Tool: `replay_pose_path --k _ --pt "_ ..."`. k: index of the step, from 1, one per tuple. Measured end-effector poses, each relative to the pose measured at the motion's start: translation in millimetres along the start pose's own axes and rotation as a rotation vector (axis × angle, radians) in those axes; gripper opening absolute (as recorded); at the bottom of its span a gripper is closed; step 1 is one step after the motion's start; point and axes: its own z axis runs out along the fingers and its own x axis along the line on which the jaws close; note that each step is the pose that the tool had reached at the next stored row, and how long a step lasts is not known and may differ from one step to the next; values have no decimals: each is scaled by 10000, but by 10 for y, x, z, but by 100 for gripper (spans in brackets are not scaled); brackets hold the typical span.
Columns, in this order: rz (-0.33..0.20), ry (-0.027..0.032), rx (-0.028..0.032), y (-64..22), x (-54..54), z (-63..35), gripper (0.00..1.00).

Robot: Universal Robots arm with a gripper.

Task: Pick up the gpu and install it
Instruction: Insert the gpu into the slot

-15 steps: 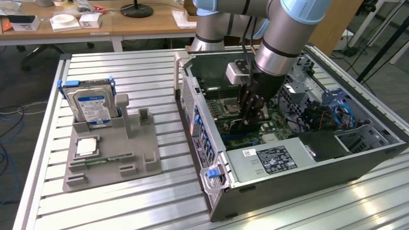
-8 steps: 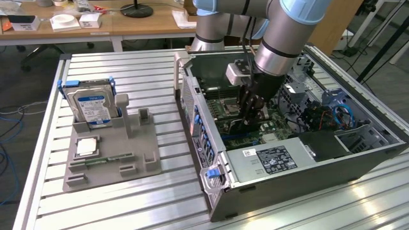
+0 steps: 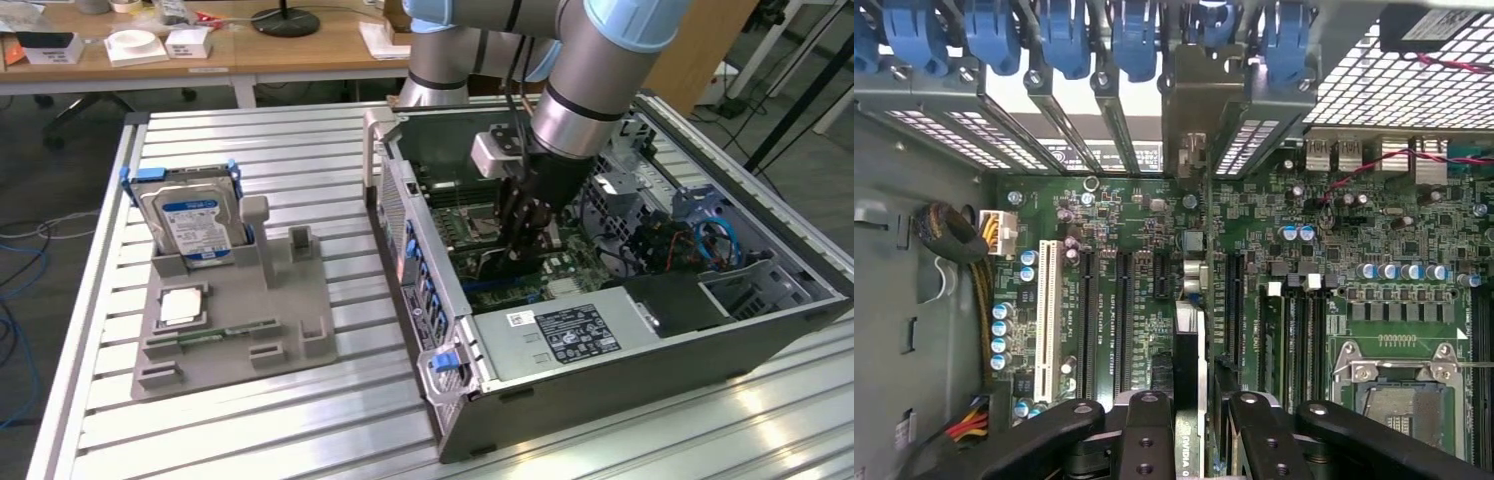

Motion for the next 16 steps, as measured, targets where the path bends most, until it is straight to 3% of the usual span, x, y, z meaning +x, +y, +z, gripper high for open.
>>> replay_pose_path --k 16 --pt "-1 -21 1 -6 0 52 26"
